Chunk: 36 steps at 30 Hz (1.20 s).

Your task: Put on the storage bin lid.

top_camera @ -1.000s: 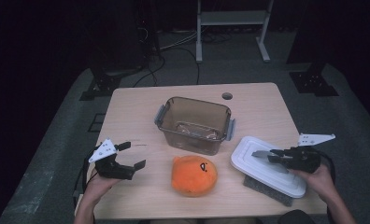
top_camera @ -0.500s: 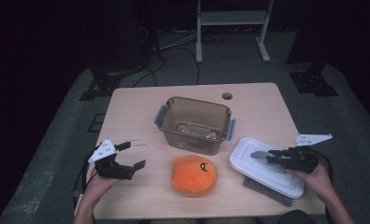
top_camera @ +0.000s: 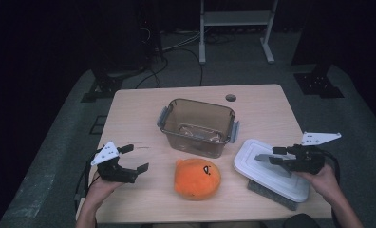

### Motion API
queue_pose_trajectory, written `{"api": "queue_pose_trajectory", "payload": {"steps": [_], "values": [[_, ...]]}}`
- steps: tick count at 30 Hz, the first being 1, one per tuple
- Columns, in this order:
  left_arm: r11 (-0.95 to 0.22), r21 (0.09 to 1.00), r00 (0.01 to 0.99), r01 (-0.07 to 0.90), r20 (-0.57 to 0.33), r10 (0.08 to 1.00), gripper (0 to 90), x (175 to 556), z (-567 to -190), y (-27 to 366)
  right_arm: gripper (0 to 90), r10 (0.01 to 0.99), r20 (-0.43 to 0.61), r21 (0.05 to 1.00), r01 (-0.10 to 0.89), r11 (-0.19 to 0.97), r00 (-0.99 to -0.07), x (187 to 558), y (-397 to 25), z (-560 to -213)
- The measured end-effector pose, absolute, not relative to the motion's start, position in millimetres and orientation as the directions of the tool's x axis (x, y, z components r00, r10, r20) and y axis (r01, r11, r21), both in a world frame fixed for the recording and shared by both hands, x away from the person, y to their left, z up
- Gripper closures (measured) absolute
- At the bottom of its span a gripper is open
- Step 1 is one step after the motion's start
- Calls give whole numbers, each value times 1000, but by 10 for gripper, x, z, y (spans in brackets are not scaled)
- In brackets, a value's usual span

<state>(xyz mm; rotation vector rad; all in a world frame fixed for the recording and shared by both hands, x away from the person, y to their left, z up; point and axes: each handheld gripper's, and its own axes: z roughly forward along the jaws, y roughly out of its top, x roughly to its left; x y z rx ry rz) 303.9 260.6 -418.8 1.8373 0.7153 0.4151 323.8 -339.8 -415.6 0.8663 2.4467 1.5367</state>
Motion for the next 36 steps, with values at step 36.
{"api": "queue_pose_trajectory", "payload": {"steps": [36], "values": [[-246,930,757,273,-50,651,27,3043,-4178,2634,389,317,120,895,241,376,-941,3245,-2448,-3594]]}}
